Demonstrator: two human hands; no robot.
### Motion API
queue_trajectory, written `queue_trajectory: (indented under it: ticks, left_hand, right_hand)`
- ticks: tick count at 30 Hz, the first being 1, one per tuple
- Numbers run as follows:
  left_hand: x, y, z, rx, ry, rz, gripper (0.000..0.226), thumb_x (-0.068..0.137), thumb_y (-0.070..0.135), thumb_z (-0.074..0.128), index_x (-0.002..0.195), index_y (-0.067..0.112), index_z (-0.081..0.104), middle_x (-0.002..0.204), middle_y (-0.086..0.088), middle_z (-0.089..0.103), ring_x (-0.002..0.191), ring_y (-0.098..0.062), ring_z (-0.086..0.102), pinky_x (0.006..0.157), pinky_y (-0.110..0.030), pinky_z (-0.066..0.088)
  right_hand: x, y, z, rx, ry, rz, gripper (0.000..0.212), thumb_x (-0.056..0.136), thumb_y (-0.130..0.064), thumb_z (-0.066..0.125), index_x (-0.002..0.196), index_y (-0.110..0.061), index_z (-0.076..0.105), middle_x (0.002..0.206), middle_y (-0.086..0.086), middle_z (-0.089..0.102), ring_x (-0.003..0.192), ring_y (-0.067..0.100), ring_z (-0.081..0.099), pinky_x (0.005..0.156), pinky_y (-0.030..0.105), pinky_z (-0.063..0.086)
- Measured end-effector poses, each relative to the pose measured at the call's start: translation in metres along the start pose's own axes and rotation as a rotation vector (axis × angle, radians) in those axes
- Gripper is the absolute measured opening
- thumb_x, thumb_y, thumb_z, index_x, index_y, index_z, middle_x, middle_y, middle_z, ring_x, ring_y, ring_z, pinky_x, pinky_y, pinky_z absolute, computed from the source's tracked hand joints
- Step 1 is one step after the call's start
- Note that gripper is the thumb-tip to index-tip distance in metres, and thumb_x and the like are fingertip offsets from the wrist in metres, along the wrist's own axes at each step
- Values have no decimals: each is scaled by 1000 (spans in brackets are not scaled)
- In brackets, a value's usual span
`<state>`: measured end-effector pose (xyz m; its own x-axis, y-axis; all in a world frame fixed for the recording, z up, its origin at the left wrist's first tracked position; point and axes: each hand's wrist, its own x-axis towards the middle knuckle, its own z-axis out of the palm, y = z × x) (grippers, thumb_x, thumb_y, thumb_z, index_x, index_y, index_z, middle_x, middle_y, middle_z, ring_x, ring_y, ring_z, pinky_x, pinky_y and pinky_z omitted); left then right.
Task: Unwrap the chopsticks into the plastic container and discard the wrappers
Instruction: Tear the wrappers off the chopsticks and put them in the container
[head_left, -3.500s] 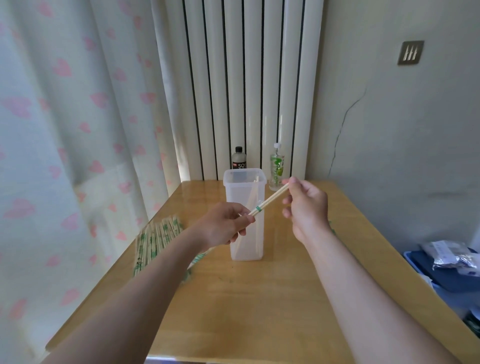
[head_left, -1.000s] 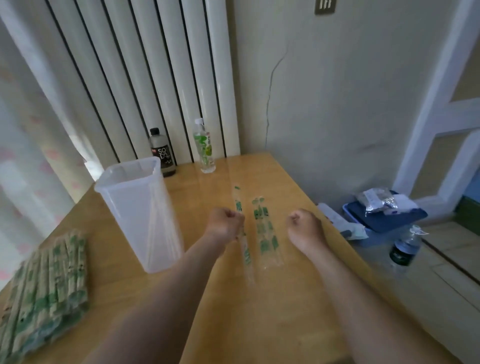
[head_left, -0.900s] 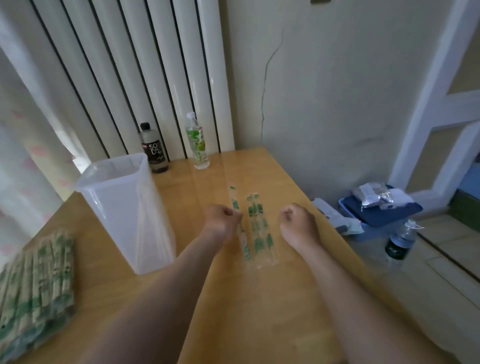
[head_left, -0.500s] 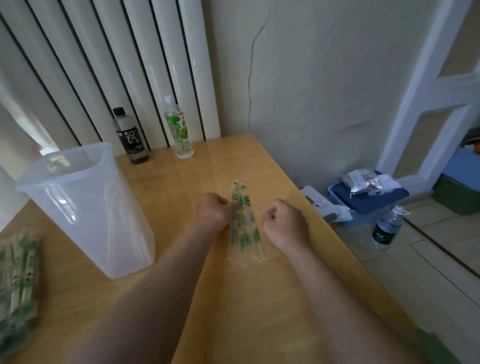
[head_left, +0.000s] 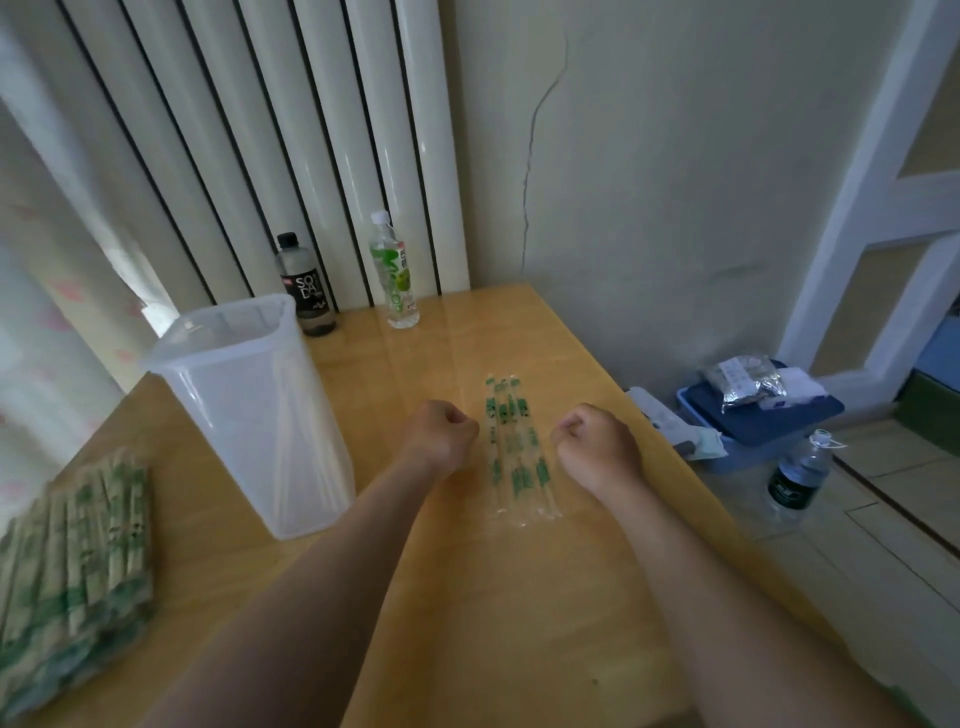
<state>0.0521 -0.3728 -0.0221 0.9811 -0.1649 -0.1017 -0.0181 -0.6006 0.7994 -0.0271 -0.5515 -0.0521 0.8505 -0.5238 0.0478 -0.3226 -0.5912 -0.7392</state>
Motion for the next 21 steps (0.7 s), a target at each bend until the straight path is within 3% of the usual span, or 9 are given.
queue_trajectory:
  ticks: [4,8,11,14,19,21]
  left_hand:
    - [-25,-2,-28,7,-56,82,14,92,15,56,86,9,67,80,-8,65,73,-23,62,64,-29,48]
    - [-52,-6,-54,31,-57,120,13,90,15,57,84,12,69,87,-12,74,80,-27,70,64,-28,53]
    - [-77,-17,-81,37,-97,154,16,90,12,57,82,8,70,84,-15,74,69,-24,67,53,-21,50]
    - [-102,-44,-113,108,-139,176,20,91,11,54,76,9,68,80,-12,73,63,-19,66,48,-18,45]
    - [-126,-102,-175,127,7,84,21,92,5,53,92,-7,71,76,-17,68,58,-19,59,50,-22,49]
    - [-133,-123,-201,145,114,71,19,92,9,56,86,0,72,75,-11,71,62,-20,61,58,-28,52]
  right_hand:
    - [-14,-21,-6,41,-16,-53,11,94,-25,58,87,-25,66,88,-5,67,81,20,64,78,40,59]
    - [-48,-67,2,101,-59,-216,17,89,-22,62,74,-17,67,69,-6,63,69,18,61,66,32,51]
    - [-80,-103,16,123,-163,-331,21,88,-18,60,70,-9,64,56,-5,49,54,13,44,51,28,34]
    - [-108,-127,45,143,-262,-381,25,87,-17,58,64,-11,60,53,-7,47,51,10,42,50,28,31]
    - [-148,-166,110,191,-362,-398,31,82,-21,56,55,-13,44,43,-12,43,45,5,37,46,25,29]
    - [-161,-182,135,202,-419,-388,27,82,-24,52,62,-6,49,51,-6,50,48,13,47,50,27,36]
